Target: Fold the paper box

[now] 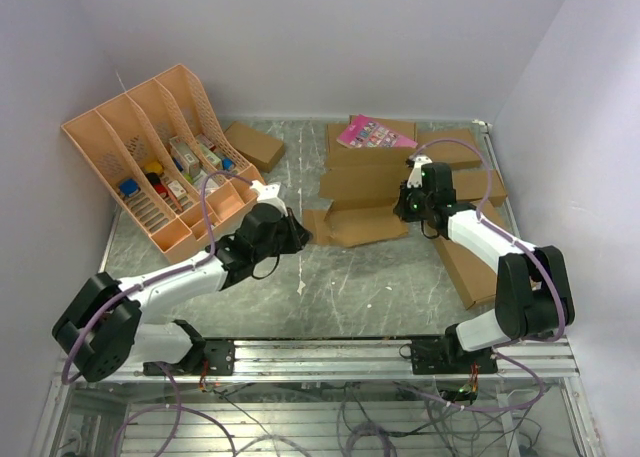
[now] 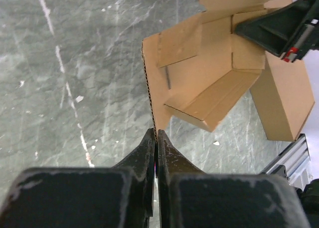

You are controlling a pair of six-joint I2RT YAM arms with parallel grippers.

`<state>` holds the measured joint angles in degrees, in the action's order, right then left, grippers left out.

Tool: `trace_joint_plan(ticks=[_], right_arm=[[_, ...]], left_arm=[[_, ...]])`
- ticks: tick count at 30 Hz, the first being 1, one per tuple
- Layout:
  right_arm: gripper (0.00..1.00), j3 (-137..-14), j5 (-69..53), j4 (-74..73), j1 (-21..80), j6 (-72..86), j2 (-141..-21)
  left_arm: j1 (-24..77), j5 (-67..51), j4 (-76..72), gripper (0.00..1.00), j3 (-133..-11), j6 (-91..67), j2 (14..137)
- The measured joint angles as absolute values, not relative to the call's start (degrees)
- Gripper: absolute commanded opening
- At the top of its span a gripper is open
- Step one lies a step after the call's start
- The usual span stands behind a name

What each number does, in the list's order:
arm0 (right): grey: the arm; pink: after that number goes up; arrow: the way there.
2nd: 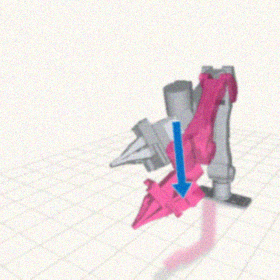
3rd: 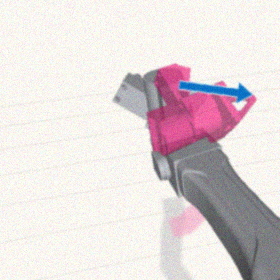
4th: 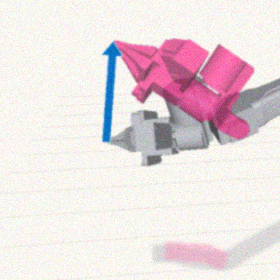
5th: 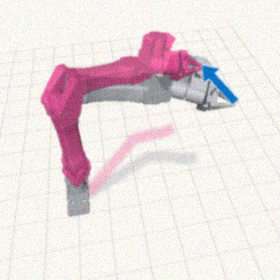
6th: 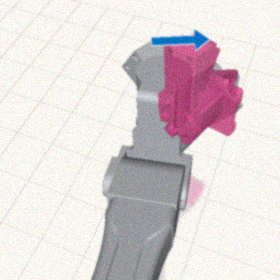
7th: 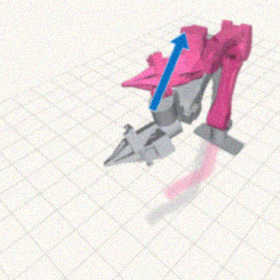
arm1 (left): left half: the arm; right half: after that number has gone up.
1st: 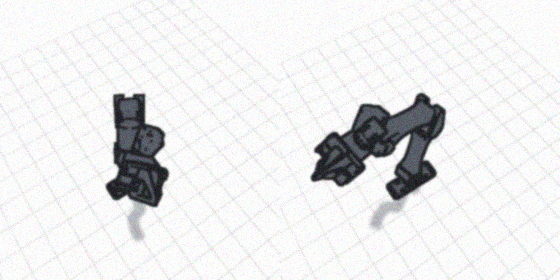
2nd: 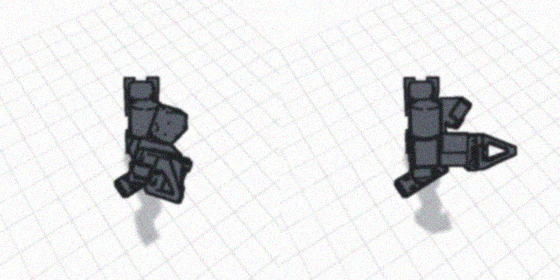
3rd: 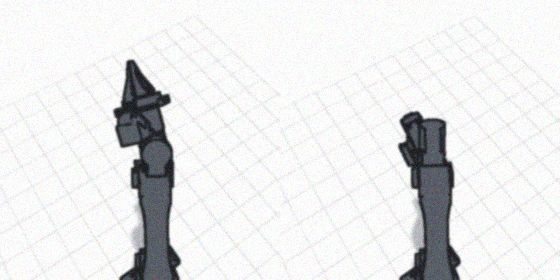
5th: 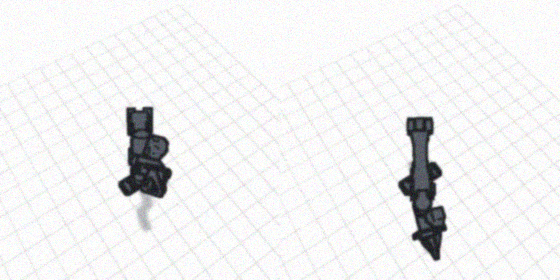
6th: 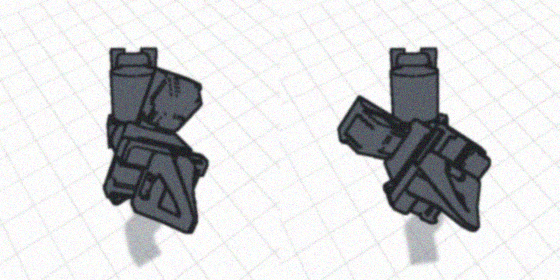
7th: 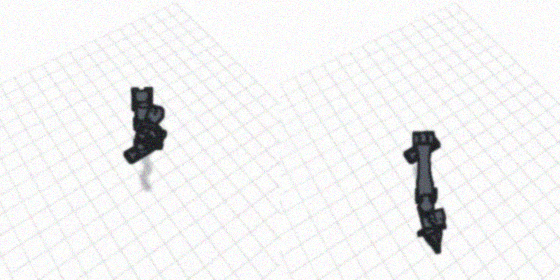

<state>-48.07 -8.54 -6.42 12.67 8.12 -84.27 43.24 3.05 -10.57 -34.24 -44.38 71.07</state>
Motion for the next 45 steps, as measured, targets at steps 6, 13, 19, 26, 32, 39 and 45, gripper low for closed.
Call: trace_joint_plan(ticks=[6, 13, 19, 26, 32, 39, 45], right_arm=[[0.0, -48.07, -5.93, -6.15, 14.41, 10.15, -85.62], [0.0, -48.07, -5.56, -6.48, 16.99, 10.96, -87.59], [0.0, -48.07, -5.56, -6.5, 16.99, 10.94, -87.96], [0.0, -48.07, -6.79, -6.52, 17.15, 11.16, -88.79], [0.0, -48.07, -7.25, -6.59, 17.28, 11.14, -89.3], [0.0, -48.07, -7.81, -6.68, 17.32, 11.14, -89.95], [0.0, -48.1, -8.14, -6.72, 17.39, 11.11, -90.48]], left_arm=[[45.93, 2.48, -10.24, 0.07, -38.2, -42.57, 73.1], [47.68, 1.23, -11.35, 0.14, -39.77, -41.52, 78.02], [47.75, 0.58, -12.23, 0.41, -41.23, -40.25, 80.6], [47.29, -0.25, -15.75, 0.52, -39.13, -40.95, 80.36], [44.45, -3.4, -22.63, 0.64, -33.01, -43.72, 78.61], [41.6, -7.18, -31.88, 0.71, -28.88, -46.94, 77.25], [39.83, -11.53, -43.35, 0.72, -25.61, -50.92, 77.97]])
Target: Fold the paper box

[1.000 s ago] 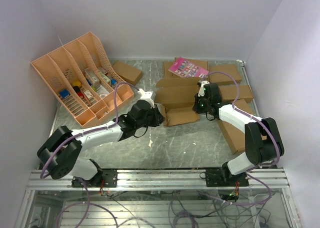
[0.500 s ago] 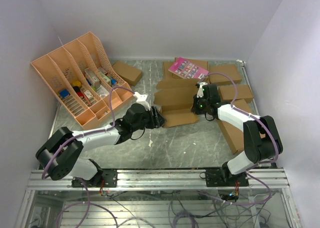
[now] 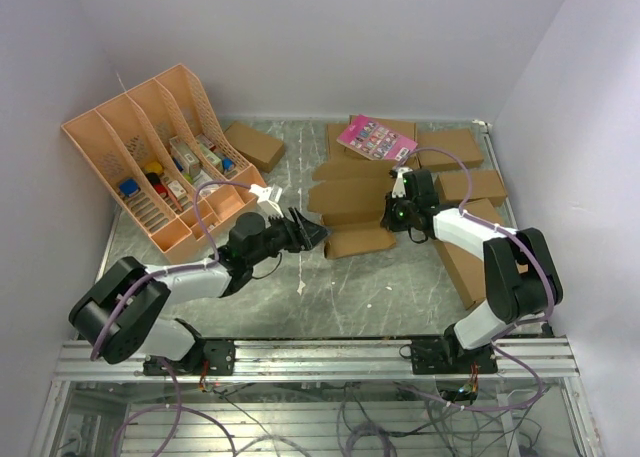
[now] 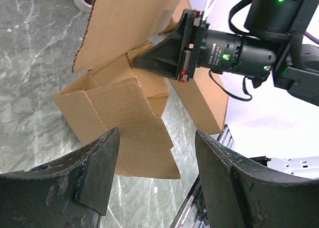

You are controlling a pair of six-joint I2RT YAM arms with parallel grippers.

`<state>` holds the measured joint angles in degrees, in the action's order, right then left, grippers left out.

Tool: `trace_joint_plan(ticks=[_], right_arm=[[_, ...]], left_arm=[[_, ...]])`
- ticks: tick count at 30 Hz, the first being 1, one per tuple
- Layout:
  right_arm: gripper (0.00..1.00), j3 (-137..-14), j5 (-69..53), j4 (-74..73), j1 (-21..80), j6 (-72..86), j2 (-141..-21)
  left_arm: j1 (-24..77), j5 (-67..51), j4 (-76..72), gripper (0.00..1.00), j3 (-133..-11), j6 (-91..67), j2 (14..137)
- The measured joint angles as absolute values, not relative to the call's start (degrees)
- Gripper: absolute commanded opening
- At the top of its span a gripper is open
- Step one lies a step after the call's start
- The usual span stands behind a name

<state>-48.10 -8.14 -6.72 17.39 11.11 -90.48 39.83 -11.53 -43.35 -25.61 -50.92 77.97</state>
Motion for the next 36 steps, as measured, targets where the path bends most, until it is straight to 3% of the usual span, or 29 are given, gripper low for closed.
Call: trace_joint_plan(ticks=[7, 13, 18, 22, 27, 36], right_arm=[[0.0, -48.1, -8.19, -6.79, 17.39, 11.09, -90.89], [0.0, -48.1, -8.29, -6.94, 17.45, 10.98, -90.89], [0.0, -48.1, -8.38, -6.96, 17.5, 10.76, -90.89], [0.0, -48.1, -8.38, -7.01, 17.5, 10.59, -90.89], [0.0, -48.1, -8.36, -7.03, 17.5, 10.48, -90.89], [0.0, -48.1, -8.32, -7.03, 18.24, 10.46, -90.89]], left_arm=[[38.98, -13.8, -51.13, 0.68, -24.34, -53.98, 80.44], [38.26, -14.63, -56.18, 0.41, -23.49, -57.12, 84.77], [37.74, -15.16, -59.0, 0.31, -23.16, -58.61, 88.07], [37.58, -15.31, -58.78, 0.32, -23.16, -58.85, 88.97], [37.58, -14.9, -51.22, 0.48, -24.27, -57.1, 87.64], [37.58, -12.47, -36.95, 0.57, -27.35, -53.28, 85.19]])
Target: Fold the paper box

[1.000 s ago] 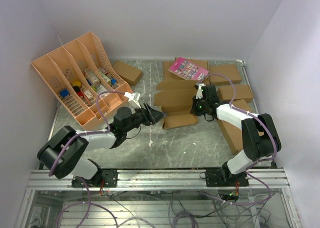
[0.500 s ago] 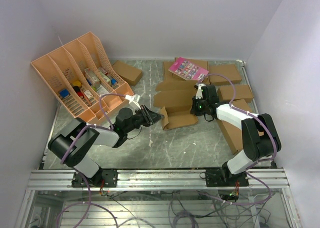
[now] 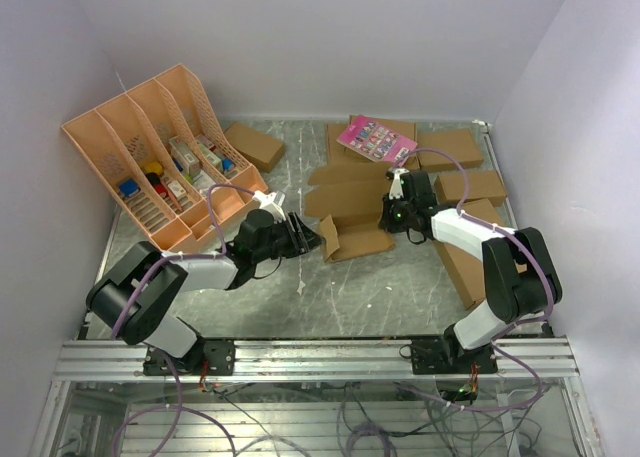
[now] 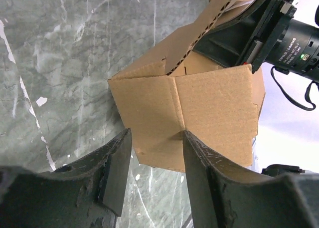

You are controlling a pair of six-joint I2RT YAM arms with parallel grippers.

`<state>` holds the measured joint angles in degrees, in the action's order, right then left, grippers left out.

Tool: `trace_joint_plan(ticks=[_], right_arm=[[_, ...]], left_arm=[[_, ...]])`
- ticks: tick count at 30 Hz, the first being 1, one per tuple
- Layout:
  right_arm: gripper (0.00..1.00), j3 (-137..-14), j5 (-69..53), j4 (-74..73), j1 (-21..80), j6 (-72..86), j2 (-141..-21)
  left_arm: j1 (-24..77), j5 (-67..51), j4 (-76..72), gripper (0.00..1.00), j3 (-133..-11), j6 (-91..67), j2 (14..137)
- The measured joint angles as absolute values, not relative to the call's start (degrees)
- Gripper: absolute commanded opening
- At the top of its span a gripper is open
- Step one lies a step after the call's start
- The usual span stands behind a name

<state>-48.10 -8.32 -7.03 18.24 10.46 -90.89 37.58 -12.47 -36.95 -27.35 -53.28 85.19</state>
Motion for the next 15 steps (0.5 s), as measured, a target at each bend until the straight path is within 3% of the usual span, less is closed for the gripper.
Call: trace_joint_plan(ticks=[6, 15], right_arm=[[0.0, -48.1, -7.77, -7.03, 18.92, 10.26, -90.89], [0.0, -48.1, -6.72, -7.03, 19.57, 10.02, -90.89]], left_arm=[[38.22, -12.01, -36.77, 0.64, -27.38, -53.12, 85.32], [39.44, -10.41, -36.77, 0.64, -27.38, -53.19, 85.32]])
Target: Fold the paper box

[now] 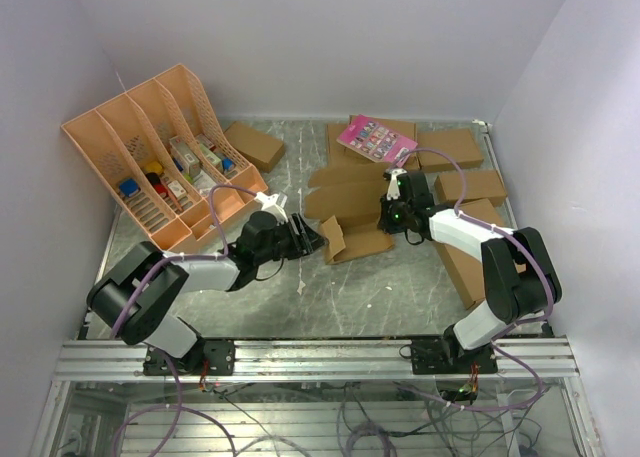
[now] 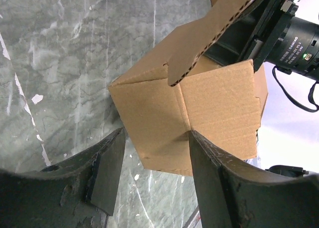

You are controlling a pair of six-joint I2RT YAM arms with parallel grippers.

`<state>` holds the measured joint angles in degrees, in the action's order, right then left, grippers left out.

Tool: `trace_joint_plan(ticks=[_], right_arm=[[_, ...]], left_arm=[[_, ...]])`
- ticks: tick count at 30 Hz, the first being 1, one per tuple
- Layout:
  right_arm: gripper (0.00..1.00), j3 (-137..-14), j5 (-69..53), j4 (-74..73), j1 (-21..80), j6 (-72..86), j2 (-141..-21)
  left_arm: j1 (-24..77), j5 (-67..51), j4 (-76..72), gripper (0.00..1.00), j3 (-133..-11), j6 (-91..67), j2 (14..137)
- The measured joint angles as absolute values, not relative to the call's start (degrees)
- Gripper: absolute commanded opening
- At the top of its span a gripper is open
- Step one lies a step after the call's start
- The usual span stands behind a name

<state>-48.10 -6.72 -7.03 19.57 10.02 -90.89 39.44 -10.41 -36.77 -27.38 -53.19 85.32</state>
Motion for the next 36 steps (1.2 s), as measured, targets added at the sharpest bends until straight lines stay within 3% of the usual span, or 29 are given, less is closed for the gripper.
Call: trace_joint_plan(ticks=[9, 19, 31, 36], right_arm=[[0.0, -48.1, -6.15, -7.11, 20.08, 9.61, -90.89], [0.0, -48.12, -6.13, -7.14, 20.56, 9.56, -90.89], [0.0, -48.12, -5.04, -7.14, 21.19, 9.04, -90.89], [0.0, -48.1, -4.4, -7.14, 22.13, 8.95, -90.89]], left_arm=[[40.27, -8.78, -38.79, 0.59, -27.24, -55.02, 85.14], [40.95, -6.2, -38.65, 0.61, -26.79, -56.12, 84.23], [46.11, 4.23, -18.98, 0.66, -35.77, -55.07, 84.86], [48.64, 9.69, -9.47, 0.6, -41.12, -54.59, 85.86]])
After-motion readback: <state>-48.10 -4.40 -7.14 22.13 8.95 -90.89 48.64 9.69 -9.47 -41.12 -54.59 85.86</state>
